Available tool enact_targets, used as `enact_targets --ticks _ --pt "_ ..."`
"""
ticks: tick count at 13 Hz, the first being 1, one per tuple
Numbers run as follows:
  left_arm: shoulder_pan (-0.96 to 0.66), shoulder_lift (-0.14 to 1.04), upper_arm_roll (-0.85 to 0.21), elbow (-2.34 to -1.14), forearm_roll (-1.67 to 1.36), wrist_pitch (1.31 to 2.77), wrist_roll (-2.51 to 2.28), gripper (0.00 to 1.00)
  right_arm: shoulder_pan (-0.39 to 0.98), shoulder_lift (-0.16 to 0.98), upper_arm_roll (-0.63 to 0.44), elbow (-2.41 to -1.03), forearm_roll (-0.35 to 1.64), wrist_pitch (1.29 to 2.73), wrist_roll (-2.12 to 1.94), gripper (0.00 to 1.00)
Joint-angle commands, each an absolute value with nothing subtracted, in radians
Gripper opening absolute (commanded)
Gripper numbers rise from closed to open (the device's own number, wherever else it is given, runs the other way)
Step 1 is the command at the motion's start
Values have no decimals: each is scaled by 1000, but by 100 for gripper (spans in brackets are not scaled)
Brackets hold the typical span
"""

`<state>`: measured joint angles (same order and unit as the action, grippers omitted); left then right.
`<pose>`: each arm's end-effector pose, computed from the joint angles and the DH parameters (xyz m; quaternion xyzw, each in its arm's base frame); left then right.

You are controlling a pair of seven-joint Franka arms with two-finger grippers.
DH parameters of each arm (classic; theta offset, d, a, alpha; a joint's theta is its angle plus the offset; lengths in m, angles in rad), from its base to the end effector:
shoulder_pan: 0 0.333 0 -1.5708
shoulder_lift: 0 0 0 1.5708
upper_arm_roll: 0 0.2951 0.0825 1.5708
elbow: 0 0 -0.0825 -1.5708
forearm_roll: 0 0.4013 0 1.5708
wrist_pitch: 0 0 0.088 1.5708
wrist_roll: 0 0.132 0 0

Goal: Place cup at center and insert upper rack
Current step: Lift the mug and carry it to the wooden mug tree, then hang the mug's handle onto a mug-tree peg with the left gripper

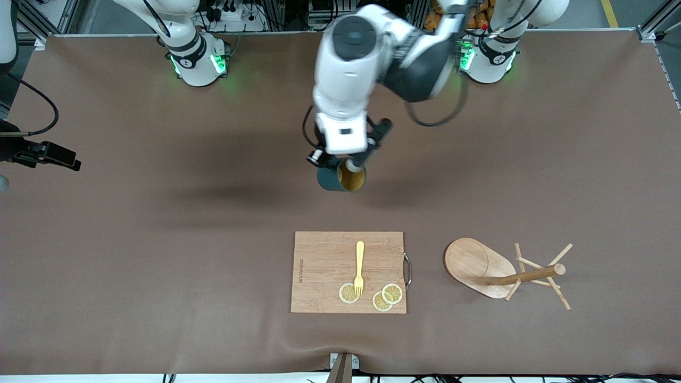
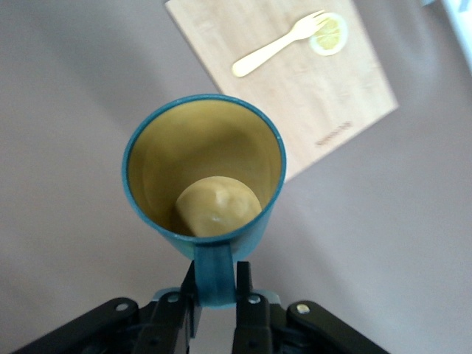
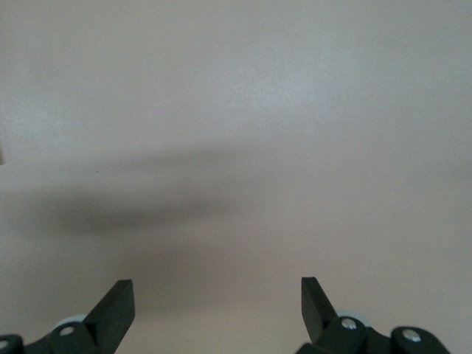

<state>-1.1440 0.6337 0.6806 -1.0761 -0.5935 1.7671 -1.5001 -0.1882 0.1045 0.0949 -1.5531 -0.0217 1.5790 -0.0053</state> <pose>0.5473 -0.5016 0.4881 0.8773 0.4603 -0.0453 0.1281 0.5940 -0.0607 0.5271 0.9983 -0.0435 -0.0393 0.0040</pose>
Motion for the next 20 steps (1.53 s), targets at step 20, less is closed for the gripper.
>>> enact_targets --ticks 20 --pt "-26 538 186 -1411 -1463 1534 -577 0 -123 94 25 -1546 -34 1598 12 100"
